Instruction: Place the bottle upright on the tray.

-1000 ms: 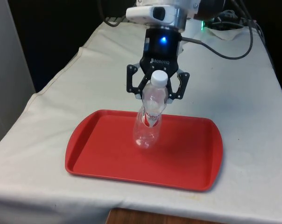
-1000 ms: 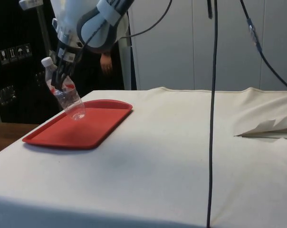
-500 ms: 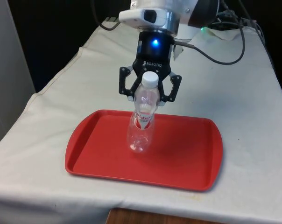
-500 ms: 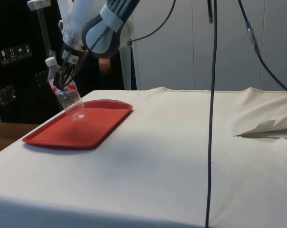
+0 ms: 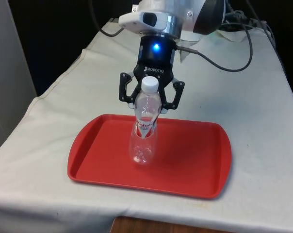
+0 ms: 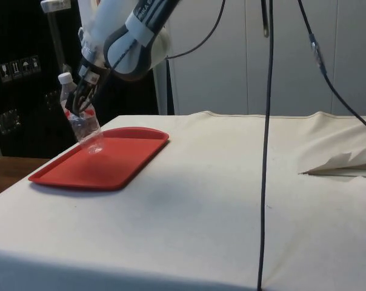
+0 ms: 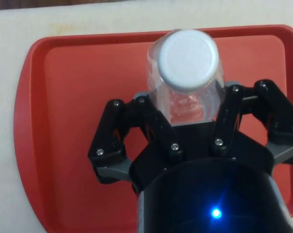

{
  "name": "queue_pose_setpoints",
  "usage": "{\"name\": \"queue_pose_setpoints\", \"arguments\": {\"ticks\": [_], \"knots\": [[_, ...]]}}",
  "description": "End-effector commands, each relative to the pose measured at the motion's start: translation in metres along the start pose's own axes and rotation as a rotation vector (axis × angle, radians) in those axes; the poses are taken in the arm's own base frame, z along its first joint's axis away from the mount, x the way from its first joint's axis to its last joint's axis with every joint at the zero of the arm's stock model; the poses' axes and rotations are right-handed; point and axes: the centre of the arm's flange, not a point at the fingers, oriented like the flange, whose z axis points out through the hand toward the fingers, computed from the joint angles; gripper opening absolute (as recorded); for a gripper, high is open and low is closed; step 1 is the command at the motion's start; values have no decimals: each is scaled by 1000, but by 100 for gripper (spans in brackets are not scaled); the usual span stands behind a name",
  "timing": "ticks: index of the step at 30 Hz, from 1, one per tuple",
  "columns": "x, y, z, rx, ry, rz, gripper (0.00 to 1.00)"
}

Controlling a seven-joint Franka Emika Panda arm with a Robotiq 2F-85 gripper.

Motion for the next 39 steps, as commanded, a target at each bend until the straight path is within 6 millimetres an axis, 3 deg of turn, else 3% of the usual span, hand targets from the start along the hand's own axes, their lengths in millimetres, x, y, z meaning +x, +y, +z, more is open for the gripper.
{"name": "queue_pose_setpoints", "arguments": {"ticks": [1,27,39], "knots": [[-1,-2,2,6,10,5,14],[-13,-2,7,-2,69,109,14],[-27,-6,6,8,119,169,14]]}}
